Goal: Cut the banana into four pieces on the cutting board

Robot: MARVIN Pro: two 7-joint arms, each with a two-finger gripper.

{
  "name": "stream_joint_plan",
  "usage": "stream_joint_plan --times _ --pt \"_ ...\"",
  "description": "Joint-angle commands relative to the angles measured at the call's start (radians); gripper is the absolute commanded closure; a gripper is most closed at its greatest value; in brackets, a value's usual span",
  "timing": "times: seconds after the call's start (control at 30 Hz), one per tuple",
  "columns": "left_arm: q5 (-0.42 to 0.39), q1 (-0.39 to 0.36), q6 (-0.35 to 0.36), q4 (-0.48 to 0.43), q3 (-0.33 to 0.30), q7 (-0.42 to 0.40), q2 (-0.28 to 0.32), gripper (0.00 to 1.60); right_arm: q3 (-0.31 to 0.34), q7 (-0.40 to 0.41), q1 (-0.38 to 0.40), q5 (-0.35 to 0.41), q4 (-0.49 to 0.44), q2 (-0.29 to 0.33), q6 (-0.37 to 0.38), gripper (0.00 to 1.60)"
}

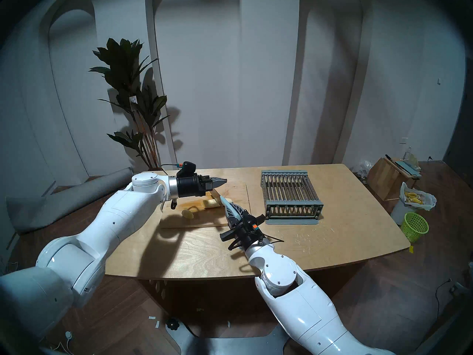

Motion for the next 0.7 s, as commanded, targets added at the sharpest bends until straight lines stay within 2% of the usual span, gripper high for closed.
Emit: stream_joint_plan --times 0.0,0.67 --pt "0.004 -0.064 -0.006 -0.016 0.004 0.032 -0.072 1.60 0.005 0.011 -0.001 0.015 -0.039 0.003 -0.020 1.60" --pt "0.029 -0.042 -0.055 0.059 0.020 0.014 -0.043 1.60 0.005 0.040 0.009 0.034 -0.017 0.004 -0.028 1.60"
